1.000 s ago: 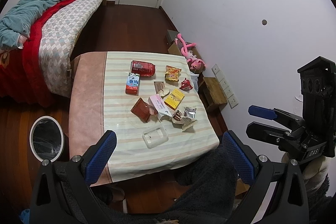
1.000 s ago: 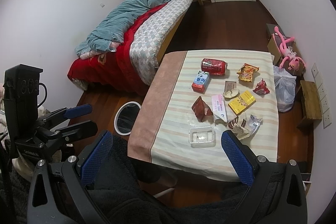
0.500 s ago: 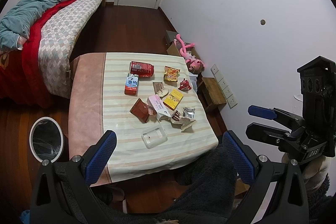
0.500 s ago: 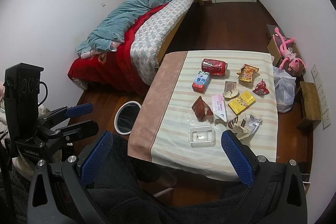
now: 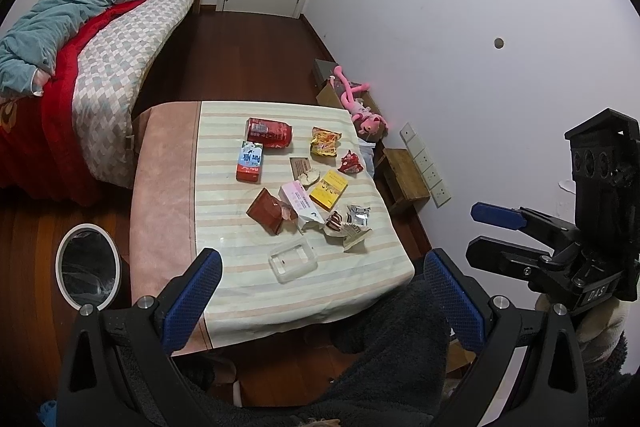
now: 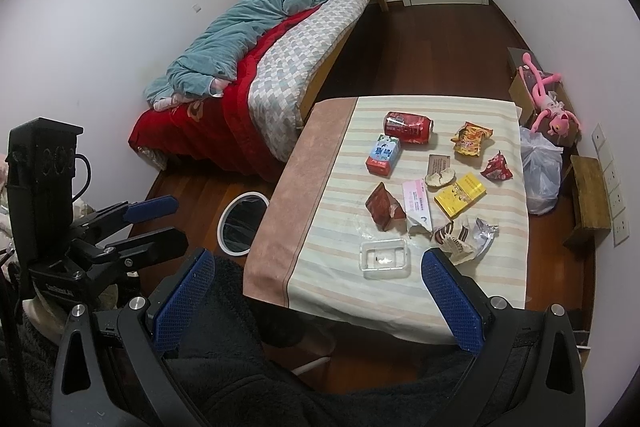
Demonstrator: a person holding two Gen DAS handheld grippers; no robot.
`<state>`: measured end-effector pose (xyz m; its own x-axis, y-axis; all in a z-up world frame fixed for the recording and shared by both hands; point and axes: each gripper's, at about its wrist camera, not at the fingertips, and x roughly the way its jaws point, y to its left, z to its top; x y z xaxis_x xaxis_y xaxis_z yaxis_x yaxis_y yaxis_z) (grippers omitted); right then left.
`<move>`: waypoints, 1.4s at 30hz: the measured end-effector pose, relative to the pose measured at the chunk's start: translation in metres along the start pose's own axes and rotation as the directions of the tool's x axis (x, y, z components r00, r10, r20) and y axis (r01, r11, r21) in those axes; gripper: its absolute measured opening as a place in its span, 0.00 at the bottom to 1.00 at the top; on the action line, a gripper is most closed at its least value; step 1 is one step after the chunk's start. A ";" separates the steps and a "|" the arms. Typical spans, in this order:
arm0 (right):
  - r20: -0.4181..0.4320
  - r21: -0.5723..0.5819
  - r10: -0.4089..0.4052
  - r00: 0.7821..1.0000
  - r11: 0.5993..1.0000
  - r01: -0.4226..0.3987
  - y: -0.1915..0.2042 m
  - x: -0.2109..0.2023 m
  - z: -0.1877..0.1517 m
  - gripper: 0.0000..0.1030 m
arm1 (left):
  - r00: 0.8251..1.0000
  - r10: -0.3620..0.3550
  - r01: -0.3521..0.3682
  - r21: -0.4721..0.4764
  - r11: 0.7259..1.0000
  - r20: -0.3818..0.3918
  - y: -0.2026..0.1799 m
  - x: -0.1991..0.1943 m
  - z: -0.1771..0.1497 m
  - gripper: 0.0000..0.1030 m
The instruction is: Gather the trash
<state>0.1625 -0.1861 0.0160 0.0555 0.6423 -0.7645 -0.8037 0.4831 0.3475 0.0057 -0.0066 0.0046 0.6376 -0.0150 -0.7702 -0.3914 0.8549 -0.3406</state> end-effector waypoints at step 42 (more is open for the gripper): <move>0.020 0.535 -0.261 0.965 0.818 0.211 -0.156 0.117 -0.051 0.83 | 0.903 0.413 -0.412 0.035 0.911 -0.116 0.071 0.199 -0.009 1.00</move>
<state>0.2637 -0.2167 -0.1554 0.2753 0.5053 -0.8179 -0.3285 0.8490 0.4139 0.0985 0.0460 -0.1776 0.3369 0.2793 -0.8992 -0.5956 0.8029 0.0262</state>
